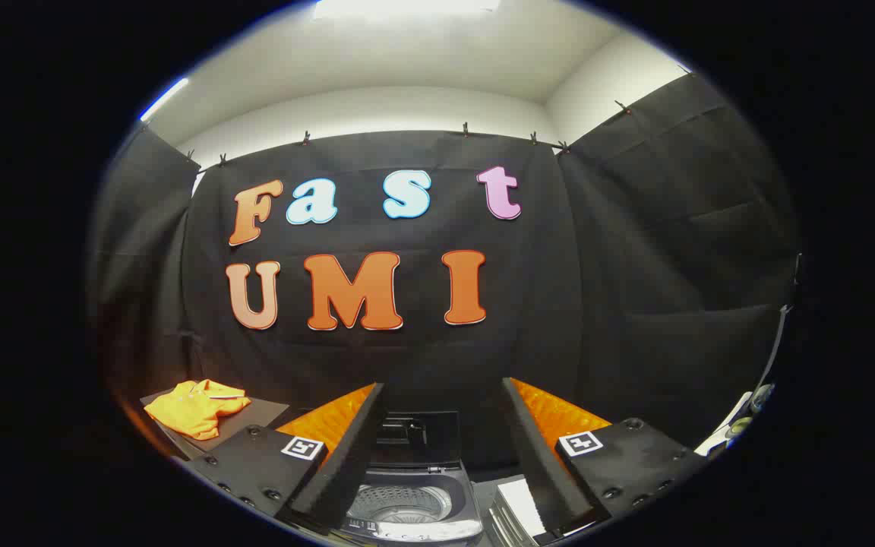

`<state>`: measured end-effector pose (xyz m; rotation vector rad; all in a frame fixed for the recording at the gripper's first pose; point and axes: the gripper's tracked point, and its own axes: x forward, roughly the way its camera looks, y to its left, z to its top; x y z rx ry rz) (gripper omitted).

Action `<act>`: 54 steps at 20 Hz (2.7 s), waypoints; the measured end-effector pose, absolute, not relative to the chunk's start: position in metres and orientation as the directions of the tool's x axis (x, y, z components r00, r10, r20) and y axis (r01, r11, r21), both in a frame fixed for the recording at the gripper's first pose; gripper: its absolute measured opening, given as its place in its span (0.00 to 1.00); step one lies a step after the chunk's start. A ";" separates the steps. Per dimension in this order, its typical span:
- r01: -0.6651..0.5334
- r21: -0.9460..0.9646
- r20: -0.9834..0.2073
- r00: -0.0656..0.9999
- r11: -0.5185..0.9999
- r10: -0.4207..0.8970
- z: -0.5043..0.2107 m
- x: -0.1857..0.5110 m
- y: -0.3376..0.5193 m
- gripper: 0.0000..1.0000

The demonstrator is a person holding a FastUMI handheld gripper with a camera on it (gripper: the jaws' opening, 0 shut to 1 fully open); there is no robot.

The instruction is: Put the clothes into the washing machine and then close the washing machine lid.

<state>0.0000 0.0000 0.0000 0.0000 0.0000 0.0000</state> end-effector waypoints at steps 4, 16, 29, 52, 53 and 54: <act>0.008 -0.012 -0.002 1.000 1.000 -0.008 0.000 -0.002 -0.001 0.97; 0.027 -0.015 -0.013 1.000 1.000 -0.027 -0.001 -0.003 0.002 0.97; 0.065 -0.006 -0.004 0.998 0.998 -0.065 0.001 0.003 0.004 0.97; 0.007 0.028 -0.023 1.000 1.000 -0.007 -0.004 0.031 0.127 0.98; -0.008 0.033 -0.025 1.000 0.999 0.009 -0.005 0.035 0.141 0.98; -0.023 0.034 -0.025 0.999 0.999 0.024 -0.004 0.039 0.156 0.98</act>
